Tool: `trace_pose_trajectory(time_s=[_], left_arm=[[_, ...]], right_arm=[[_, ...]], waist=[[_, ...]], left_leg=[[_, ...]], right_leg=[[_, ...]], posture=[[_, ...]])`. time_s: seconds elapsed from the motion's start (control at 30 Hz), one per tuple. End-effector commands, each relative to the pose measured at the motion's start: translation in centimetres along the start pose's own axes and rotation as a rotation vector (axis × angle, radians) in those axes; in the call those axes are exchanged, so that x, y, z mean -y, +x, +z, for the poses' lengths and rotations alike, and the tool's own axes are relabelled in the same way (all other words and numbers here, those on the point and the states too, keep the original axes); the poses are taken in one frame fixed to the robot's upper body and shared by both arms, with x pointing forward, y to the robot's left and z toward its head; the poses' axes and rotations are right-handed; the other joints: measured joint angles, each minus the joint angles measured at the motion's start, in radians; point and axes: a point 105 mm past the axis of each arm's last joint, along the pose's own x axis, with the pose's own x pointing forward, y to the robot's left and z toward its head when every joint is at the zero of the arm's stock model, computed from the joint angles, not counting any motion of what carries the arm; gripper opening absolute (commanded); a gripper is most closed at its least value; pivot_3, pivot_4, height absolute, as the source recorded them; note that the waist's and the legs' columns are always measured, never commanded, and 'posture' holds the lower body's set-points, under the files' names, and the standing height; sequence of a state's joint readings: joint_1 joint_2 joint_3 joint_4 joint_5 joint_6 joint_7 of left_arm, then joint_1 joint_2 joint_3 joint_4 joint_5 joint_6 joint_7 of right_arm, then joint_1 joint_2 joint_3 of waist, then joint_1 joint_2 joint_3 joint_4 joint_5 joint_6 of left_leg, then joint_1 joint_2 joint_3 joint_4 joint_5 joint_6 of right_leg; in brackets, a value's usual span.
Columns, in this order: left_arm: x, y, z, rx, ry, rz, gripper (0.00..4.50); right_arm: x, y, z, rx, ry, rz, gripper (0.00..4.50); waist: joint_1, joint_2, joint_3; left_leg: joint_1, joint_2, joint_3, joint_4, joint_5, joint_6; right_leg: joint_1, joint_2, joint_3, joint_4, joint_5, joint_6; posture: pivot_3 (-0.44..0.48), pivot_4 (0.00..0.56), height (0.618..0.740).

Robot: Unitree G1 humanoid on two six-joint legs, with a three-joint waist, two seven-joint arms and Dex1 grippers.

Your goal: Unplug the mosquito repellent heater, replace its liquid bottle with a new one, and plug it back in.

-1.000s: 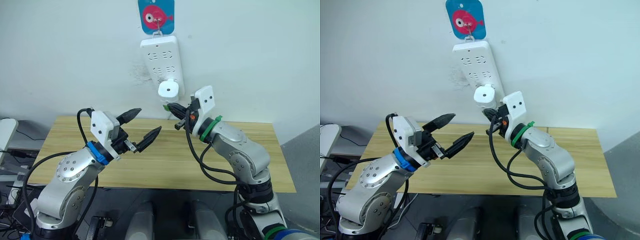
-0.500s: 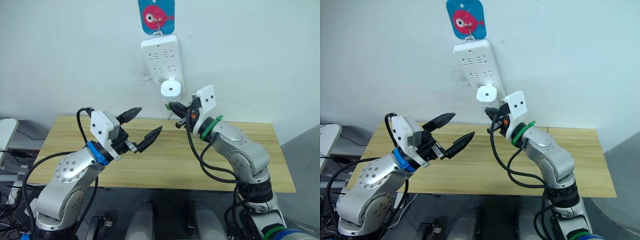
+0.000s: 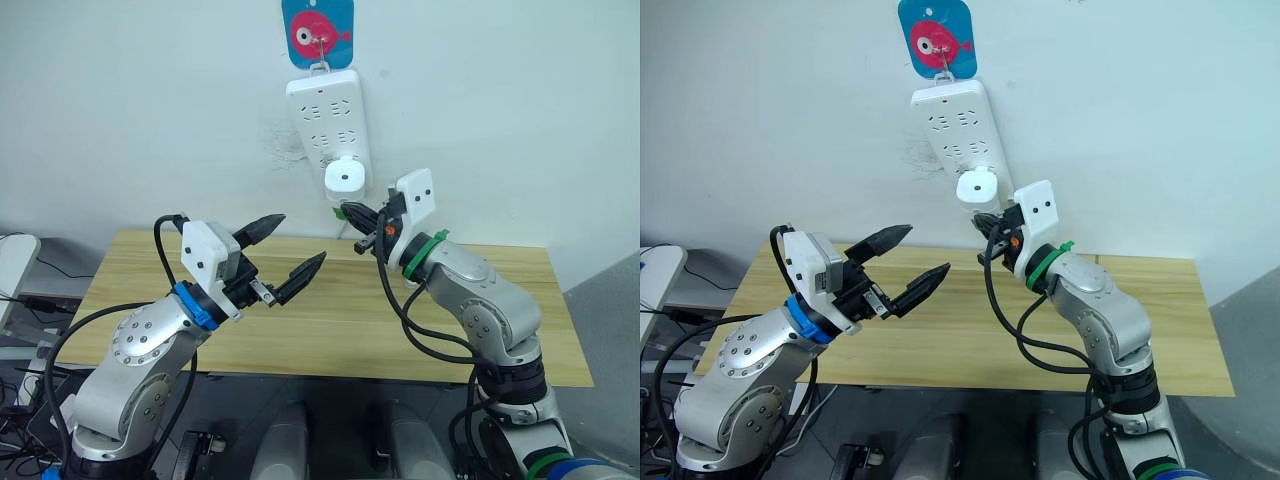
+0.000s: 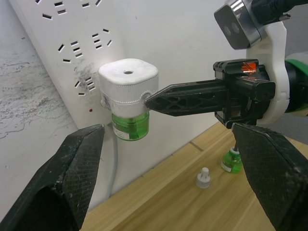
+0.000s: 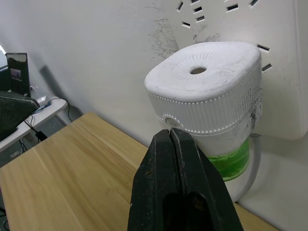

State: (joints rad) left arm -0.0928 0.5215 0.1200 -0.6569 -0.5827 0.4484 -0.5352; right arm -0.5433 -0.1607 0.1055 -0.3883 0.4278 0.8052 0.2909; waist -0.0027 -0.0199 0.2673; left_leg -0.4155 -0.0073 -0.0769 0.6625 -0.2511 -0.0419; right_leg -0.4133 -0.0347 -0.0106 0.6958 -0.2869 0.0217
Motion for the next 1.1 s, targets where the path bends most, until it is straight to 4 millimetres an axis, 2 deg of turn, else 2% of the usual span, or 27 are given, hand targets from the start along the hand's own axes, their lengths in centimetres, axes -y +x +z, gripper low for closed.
trace_pose_trajectory(time_s=[0.03,0.1,0.2,0.33,0.4,0.47,0.5,0.63,0.7,0.87,0.97,1.1], left_arm=[[0.1,-0.1,0.6,0.023,0.034,-0.005,4.5],[-0.2,-0.3,0.3,0.006,0.042,-0.005,4.5],[-0.8,-0.6,-0.3,-0.031,0.032,0.0,4.5],[-1.6,-1.3,-1.8,-0.112,-0.052,0.023,4.5],[-2.7,-2.5,-3.5,-0.273,-0.008,-0.018,4.5],[-5.4,-3.3,-3.4,-0.349,0.048,0.003,4.5],[-6.7,-3.5,-2.7,-0.35,0.068,0.011,4.5],[-11.4,-4.6,-0.4,-0.406,0.142,0.025,4.5],[-12.8,-4.9,0.1,-0.428,0.189,0.021,4.5],[-14.5,-4.8,0.4,-0.437,0.225,0.003,4.5],[-14.8,-4.5,0.3,-0.429,0.223,-0.008,4.5],[-14.7,-4.0,-0.1,-0.439,0.255,-0.021,4.5]], right_arm=[[-0.9,-0.9,2.1,0.069,-0.044,0.072,0.01],[-2.7,-1.8,1.7,0.036,-0.07,0.203,0.01],[-3.4,-3.1,1.3,-0.006,-0.089,0.295,0.01],[-2.1,-4.8,0.7,-0.059,-0.114,0.31,0.01],[-0.2,-6.8,0.5,-0.109,-0.144,0.3,0.01],[1.5,-8.4,0.6,-0.142,-0.176,0.28,0.38],[2.1,-9.0,0.7,-0.159,-0.187,0.277,0.57],[5.2,-12.0,1.2,-0.252,-0.258,0.256,1.93],[7.1,-13.1,1.8,-0.28,-0.283,0.218,2.74],[10.3,-15.4,3.1,-0.332,-0.346,0.148,4.47],[11.4,-15.5,3.8,-0.312,-0.374,0.085,4.47],[11.0,-15.7,3.4,-0.321,-0.373,0.098,4.47]], waist=[[0.0,0.0,0.0],[0.0,0.0,0.0],[0.001,0.0,0.0],[0.001,0.0,0.0],[0.003,0.0,0.0],[0.008,0.0,0.0],[0.011,0.0,0.0],[0.026,0.0,0.001],[0.025,0.0,0.001],[0.026,0.0,0.001],[0.026,0.0,0.001],[0.025,0.0,0.001]], left_leg=[[0.0,0.0,0.0,0.0,0.0,0.0],[0.0,0.0,0.0,-0.001,0.0,0.0],[0.0,0.0,-0.001,-0.001,0.0,0.0],[0.0,0.0,-0.001,-0.002,0.0,0.0],[0.0,0.0,-0.001,-0.001,0.0,0.0],[0.0,0.0,-0.002,-0.002,0.0,0.0],[0.0,0.0,-0.002,-0.002,0.0,0.0],[-0.001,0.001,-0.002,-0.002,0.0,0.001],[-0.001,0.001,-0.001,-0.002,-0.001,0.001],[-0.002,0.001,0.001,-0.002,-0.002,0.003],[-0.003,0.001,0.001,-0.002,-0.002,0.003],[-0.002,0.001,0.001,-0.002,-0.002,0.003]], right_leg=[[0.0,0.0,0.0,0.0,0.0,0.0],[0.0,0.0,0.0,-0.001,0.0,0.0],[0.0,0.0,0.0,-0.002,0.0,0.0],[0.001,0.0,-0.001,-0.004,0.0,0.0],[0.002,0.0,-0.001,-0.004,0.0,0.0],[0.002,0.001,-0.002,-0.006,0.0,0.0],[0.003,0.002,-0.002,-0.006,0.0,0.0],[0.003,0.007,-0.003,-0.009,0.0,0.0],[0.004,0.007,-0.002,-0.011,0.0,0.0],[0.004,0.001,-0.001,-0.014,0.0,0.0],[0.004,0.001,-0.002,-0.015,0.0,0.0],[0.004,0.001,-0.001,-0.013,0.0,0.0]], posture=[[0.067,0.252,0.74],[0.075,0.251,0.74],[0.084,0.249,0.74],[0.107,0.242,0.74],[0.118,0.242,0.74],[0.133,0.237,0.74],[0.136,0.235,0.74],[0.143,0.224,0.74],[0.138,0.218,0.74],[0.12,0.205,0.74],[0.107,0.197,0.74],[0.107,0.197,0.74]])
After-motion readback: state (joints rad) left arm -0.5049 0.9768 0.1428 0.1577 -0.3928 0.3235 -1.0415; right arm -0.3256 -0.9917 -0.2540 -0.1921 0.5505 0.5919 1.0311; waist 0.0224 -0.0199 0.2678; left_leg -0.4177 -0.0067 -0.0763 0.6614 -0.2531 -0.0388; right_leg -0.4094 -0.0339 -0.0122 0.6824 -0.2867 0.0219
